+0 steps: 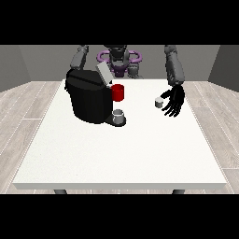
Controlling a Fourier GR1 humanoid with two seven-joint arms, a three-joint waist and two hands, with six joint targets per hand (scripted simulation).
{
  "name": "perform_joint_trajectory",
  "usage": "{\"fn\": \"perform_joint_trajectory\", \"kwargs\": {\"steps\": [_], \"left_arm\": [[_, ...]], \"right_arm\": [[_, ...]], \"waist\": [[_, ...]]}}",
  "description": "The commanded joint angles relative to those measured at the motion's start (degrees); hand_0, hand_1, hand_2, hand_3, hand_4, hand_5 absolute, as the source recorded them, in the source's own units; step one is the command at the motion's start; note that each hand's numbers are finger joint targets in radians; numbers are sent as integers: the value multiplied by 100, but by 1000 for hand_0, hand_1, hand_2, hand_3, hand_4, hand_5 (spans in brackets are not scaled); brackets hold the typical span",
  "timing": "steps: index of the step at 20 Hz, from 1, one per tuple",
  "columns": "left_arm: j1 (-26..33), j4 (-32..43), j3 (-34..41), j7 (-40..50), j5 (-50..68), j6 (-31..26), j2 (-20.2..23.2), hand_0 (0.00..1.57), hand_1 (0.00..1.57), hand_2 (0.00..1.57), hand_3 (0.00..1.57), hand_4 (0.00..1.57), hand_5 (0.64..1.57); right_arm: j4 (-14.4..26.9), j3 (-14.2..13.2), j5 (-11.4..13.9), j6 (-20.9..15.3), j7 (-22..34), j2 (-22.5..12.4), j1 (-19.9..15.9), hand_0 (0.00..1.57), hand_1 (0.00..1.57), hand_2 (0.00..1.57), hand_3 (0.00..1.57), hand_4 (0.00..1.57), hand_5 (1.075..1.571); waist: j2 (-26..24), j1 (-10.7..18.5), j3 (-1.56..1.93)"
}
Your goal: Insert the coffee pod into the coffee machine and close the lid
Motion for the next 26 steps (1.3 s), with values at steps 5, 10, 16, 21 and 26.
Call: {"fn": "perform_joint_trajectory", "kwargs": {"steps": [5, 10, 16, 21, 26], "left_arm": [[128, 50, -426, -177, -260, -4, -727, 1249, 1249, 1243, 1080, 105, 1571], [-3, 212, -308, -140, -340, 185, -750, 1212, 1212, 1297, 1204, 142, 1571], [95, 125, -287, -584, -330, 177, -829, 1529, 1529, 1514, 1409, 714, 1571], [-323, 353, -141, -685, -338, 43, -777, 1208, 1208, 1317, 1330, 680, 1571], [-283, 194, -40, -535, -144, -355, -896, 1457, 1457, 1437, 1348, 571, 1571]], "right_arm": [[322, -69, -31, -8, -117, 27, 55, 0, 0, 0, 0, 292, 1571], [433, 32, 76, -114, -323, 167, 83, 0, 0, 0, 0, 379, 1571], [707, -270, -268, 243, -303, -105, 282, 0, 0, 0, 0, 400, 1571], [703, -210, -210, 32, 10, -26, -15, 0, 0, 0, 0, 314, 1571], [1220, -366, -272, 213, -483, -170, 362, 0, 0, 0, 0, 281, 1571]], "waist": [[-116, -35, -83], [-147, 35, -85], [-559, 126, -85], [-595, 137, -86], [-1095, 310, -83]]}}
